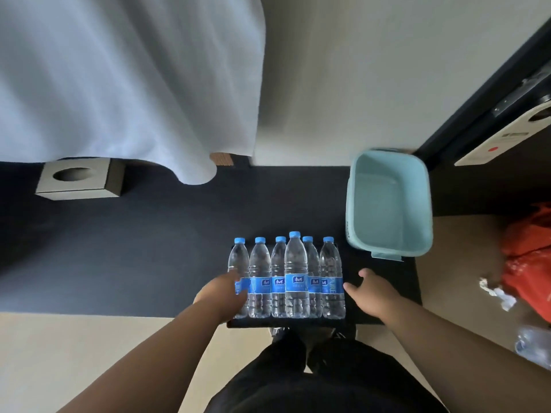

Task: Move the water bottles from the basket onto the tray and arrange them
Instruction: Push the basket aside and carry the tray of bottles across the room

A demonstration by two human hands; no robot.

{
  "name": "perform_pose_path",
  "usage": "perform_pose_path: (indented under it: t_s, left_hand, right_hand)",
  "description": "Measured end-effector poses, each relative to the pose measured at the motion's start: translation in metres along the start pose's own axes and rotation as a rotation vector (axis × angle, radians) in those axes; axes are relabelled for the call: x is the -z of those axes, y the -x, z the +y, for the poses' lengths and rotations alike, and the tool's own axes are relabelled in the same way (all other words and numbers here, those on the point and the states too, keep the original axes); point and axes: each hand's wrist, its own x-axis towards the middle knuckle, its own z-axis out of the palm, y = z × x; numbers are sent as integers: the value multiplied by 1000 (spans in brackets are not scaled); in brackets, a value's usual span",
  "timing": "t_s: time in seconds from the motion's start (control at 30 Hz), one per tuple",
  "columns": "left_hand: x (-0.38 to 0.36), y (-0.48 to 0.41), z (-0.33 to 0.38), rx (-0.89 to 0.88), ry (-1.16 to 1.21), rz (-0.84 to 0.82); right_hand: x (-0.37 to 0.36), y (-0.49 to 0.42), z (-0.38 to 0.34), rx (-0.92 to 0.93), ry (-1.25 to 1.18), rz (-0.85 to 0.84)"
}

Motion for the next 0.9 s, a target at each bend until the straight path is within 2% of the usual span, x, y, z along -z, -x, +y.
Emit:
perform_pose_path:
  t_s: [0.13, 0.4, 0.63, 0.9]
  left_hand:
    - [-13, 13, -28, 44, 46, 30]
    - [-49, 41, -37, 108, 63, 61]
    - [-63, 45, -22, 158, 66, 109]
    - [-83, 28, -11, 227, 39, 123]
  right_hand:
    - [-9, 3, -24, 154, 173, -8]
    - [-20, -2, -39, 298, 314, -9]
    - [-24, -10, -10, 317, 379, -33]
    - [-21, -24, 24, 227, 362, -49]
